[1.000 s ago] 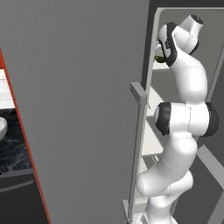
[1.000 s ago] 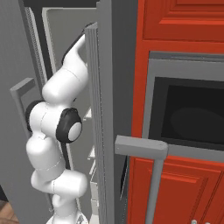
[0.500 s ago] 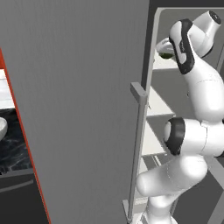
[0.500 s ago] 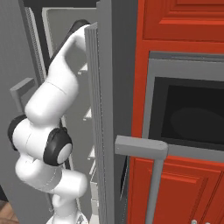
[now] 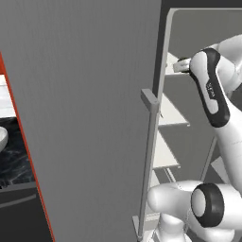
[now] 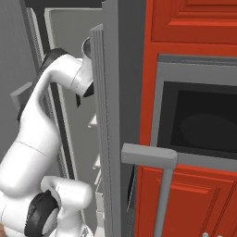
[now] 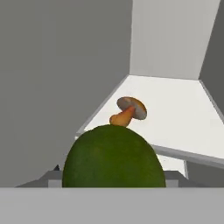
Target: Take the fish, mushroom, and lime from the freezer and place them in the bowl on the counter.
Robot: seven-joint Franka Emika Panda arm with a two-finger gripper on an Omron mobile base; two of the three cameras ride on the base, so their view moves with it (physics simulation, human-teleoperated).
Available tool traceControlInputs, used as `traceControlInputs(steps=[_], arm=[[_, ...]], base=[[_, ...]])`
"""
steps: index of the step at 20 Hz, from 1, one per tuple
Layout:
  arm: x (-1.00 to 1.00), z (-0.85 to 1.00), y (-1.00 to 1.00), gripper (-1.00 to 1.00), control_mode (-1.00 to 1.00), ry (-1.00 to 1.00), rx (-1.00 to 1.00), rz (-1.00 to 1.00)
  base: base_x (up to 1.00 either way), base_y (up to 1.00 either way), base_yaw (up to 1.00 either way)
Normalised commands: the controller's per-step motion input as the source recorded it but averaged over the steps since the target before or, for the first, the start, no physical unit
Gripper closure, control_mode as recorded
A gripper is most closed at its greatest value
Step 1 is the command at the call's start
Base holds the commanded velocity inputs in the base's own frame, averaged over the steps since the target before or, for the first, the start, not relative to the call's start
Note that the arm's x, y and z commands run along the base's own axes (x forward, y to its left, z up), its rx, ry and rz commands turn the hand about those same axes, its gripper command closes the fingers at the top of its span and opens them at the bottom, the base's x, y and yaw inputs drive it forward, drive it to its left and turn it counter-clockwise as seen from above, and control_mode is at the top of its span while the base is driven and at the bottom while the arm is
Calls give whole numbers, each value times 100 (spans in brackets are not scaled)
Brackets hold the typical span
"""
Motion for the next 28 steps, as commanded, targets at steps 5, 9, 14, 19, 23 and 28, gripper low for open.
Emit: traceControlInputs(steps=[5, 9, 14, 19, 23, 28], arm=[[-100, 1, 9, 100, -100, -5, 0, 0], [-100, 15, 20, 100, -100, -11, 2, 0], [-96, 16, 17, 100, -100, -16, 1, 0], [-80, 0, 15, 100, -100, -6, 0, 0], [-64, 0, 18, 100, -100, -3, 0, 0], [-28, 0, 40, 100, -100, -1, 0, 0]], base=[[0, 0, 0], [0, 0, 0], [0, 0, 0], [0, 0, 0], [0, 0, 0], [0, 0, 0]])
